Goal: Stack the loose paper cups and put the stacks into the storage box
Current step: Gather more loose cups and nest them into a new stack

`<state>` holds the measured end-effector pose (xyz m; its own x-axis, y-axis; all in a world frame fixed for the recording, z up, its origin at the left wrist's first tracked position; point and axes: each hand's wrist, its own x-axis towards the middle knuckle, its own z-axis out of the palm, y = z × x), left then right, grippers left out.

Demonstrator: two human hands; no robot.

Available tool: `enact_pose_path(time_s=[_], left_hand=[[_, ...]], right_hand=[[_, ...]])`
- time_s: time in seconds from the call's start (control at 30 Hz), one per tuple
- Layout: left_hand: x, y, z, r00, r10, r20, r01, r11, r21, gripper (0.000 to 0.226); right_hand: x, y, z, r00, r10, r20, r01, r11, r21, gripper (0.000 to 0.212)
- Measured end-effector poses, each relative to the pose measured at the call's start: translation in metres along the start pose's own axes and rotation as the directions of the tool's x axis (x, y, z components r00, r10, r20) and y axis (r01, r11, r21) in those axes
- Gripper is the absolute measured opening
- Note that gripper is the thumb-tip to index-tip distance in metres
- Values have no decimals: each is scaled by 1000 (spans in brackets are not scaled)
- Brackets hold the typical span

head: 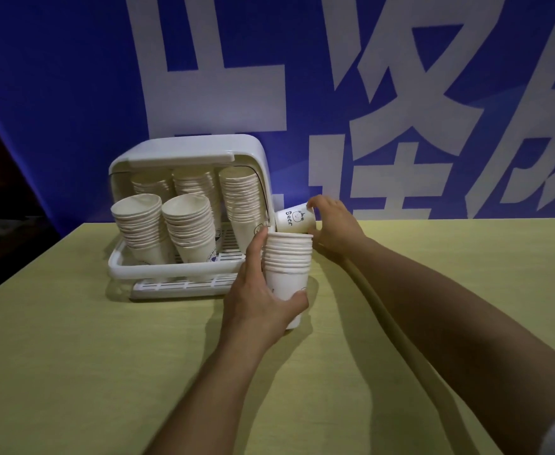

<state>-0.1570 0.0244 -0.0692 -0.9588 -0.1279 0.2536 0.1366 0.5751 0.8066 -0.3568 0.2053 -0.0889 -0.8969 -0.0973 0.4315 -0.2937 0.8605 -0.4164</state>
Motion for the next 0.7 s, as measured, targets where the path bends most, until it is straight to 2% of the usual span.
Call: enact_pose_path(time_s=[0.1, 0.2, 0.27, 0.4, 0.6, 0.7], left_hand=[[0, -1, 1, 1000, 8, 2, -8, 1000, 17, 110], [-1, -1, 1, 1000, 9, -8, -9, 1000, 20, 111], [0, -1, 0, 1000, 13, -4, -13, 1000, 24, 111], [-1, -2, -2, 1000, 9, 6, -9, 1000, 25, 111], [-1, 0, -3, 1000, 6, 17, -6, 1000, 13, 111], [-1, -1, -2, 1000, 1, 25, -1, 1000, 14, 111]], right_hand=[[-8, 3, -6, 1000, -17, 9, 17, 1000, -5, 59], [-13, 3, -16, 994, -104, 36, 109, 979, -171, 76], [-8, -4, -22, 982, -159, 97, 179, 952, -248, 86], [0, -18, -18, 963, -139, 231, 209, 926, -315, 93], [-1, -19, -19, 979, -167, 114, 199, 900, -387, 94], [-2, -10, -18, 978, -136, 158, 184, 921, -343, 94]])
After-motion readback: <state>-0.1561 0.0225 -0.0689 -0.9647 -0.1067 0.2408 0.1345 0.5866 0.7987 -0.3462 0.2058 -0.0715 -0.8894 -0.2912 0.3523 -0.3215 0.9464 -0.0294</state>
